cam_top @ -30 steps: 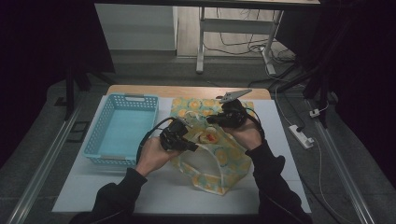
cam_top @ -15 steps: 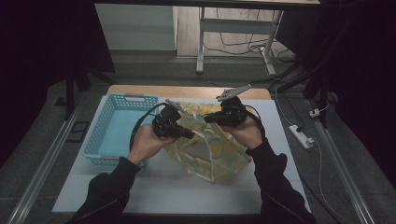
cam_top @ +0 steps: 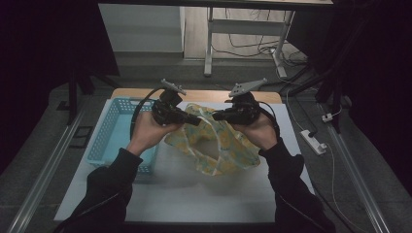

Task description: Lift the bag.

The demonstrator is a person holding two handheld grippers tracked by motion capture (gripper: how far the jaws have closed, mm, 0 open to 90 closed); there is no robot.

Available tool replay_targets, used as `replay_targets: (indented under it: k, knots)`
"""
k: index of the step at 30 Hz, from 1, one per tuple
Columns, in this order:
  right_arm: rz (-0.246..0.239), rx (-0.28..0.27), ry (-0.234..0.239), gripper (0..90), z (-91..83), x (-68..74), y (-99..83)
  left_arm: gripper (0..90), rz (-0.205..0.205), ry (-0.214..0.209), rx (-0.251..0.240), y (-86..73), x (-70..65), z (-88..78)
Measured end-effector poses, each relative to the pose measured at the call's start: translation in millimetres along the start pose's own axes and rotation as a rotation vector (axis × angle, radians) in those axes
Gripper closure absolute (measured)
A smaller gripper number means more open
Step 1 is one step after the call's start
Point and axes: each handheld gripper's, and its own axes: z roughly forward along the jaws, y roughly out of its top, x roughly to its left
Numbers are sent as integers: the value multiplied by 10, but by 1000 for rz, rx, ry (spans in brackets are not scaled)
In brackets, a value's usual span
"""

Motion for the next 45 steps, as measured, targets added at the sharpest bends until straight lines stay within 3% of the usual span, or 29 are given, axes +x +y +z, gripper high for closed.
replay_targets:
  k: [5,14,22,31,37,45]
  knots:
    - [-16,-16,-22,896,-88,12,116,893,9,24,-27,115,0,-146]
    - [-38,-47,-36,896,-254,27,298,893,-2,3,-97,279,17,-363]
    - [-56,-66,-62,896,-401,39,471,893,23,41,-130,449,-66,-529]
    - [-70,-94,-103,896,-556,52,660,893,18,76,-197,575,-99,-696]
    - [-80,-105,-117,896,-596,72,719,892,8,114,-234,584,-63,-701]
    - [-46,-67,-137,894,-383,-60,586,888,-4,166,-223,531,105,-540]
